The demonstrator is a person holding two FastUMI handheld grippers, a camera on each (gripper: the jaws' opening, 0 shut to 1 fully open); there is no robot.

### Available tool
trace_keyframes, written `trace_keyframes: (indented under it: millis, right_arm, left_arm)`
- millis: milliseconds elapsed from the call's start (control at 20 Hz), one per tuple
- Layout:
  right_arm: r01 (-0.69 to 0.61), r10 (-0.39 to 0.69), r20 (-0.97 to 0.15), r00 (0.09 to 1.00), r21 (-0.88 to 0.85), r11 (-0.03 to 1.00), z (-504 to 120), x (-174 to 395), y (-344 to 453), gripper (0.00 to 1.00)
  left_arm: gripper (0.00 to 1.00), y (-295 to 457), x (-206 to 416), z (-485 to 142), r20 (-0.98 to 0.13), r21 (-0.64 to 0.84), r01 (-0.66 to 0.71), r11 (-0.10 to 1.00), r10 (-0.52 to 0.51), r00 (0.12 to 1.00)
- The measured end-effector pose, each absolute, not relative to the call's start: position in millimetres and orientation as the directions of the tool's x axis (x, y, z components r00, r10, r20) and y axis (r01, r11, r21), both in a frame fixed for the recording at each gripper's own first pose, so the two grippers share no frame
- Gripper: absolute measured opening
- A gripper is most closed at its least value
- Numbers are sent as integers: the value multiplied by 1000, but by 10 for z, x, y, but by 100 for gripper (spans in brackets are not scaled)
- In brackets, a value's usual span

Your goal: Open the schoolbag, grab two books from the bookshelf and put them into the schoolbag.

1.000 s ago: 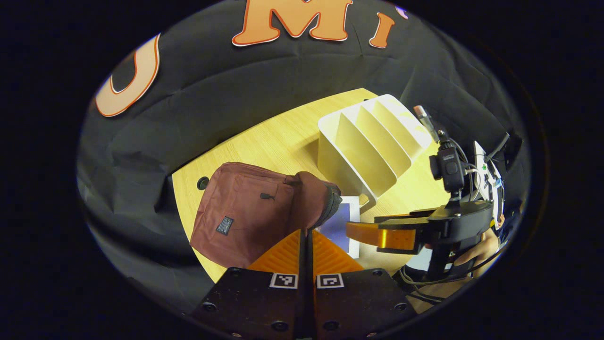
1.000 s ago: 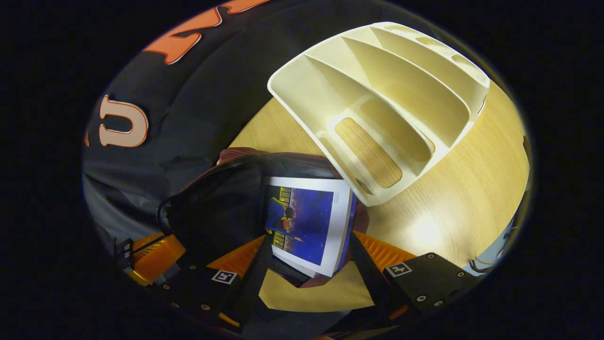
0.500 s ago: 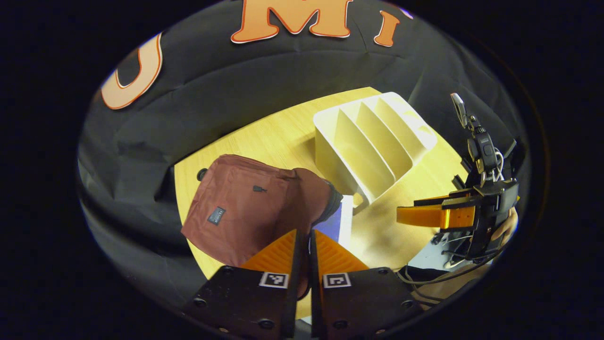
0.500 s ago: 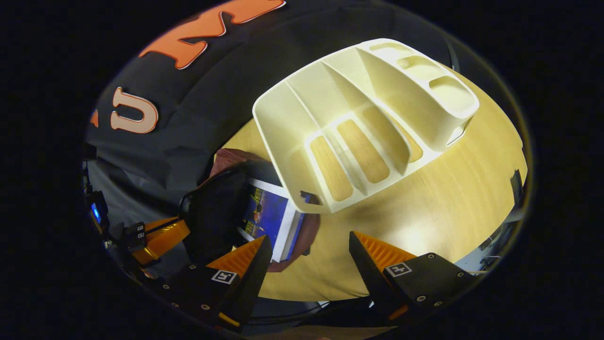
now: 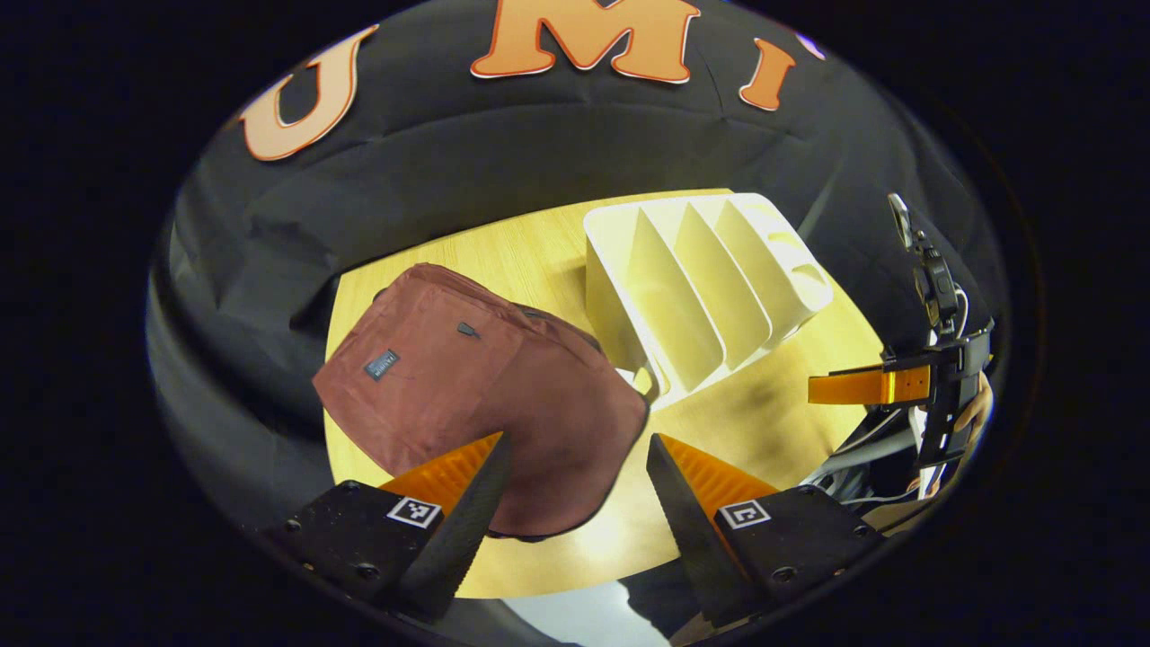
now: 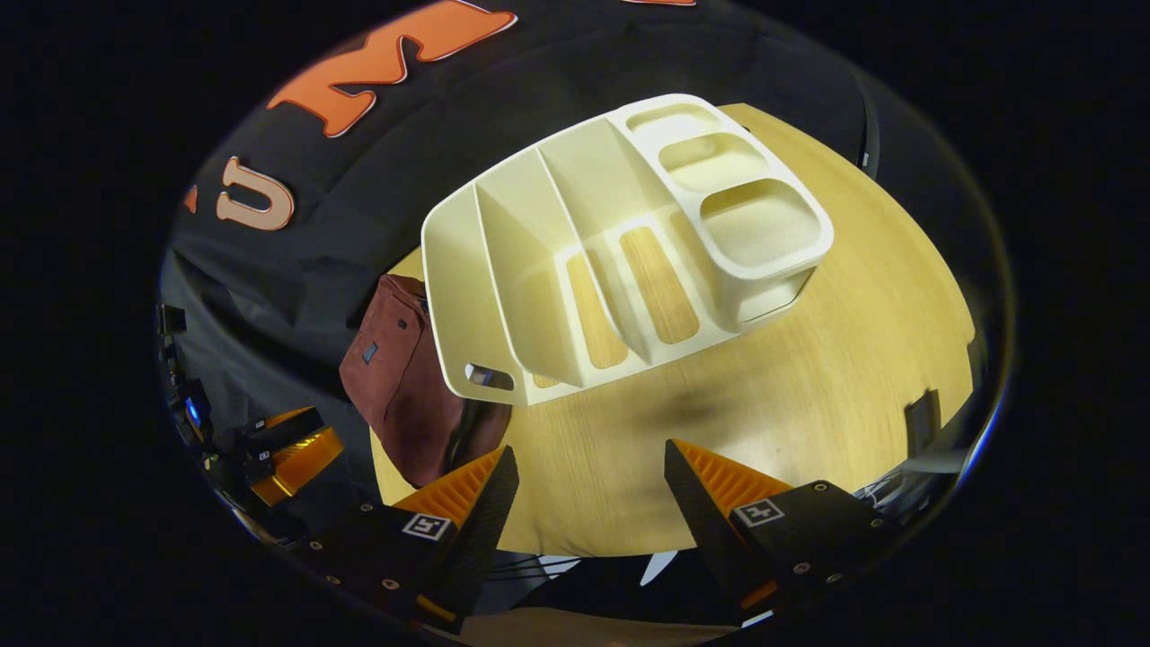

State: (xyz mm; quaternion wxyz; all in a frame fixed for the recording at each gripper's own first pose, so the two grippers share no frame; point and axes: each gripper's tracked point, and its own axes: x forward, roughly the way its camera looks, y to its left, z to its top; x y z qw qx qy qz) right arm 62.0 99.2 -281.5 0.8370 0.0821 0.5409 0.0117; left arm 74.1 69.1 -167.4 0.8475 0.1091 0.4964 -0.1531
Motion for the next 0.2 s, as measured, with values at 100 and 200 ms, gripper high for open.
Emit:
trace_keyframes:
  millis: [100,200]
  right_arm:
    - [11,105,-882,460,125,992,-2616,720,856,98]
    - [-50,96,-846,524,82,995,-2373,848,735,98]
  left_arm:
    - [96,472,758,-1659,-841,8,320,947,-167,515]
    - [97,278,867,-1545,-788,13,278,961,-161,595]
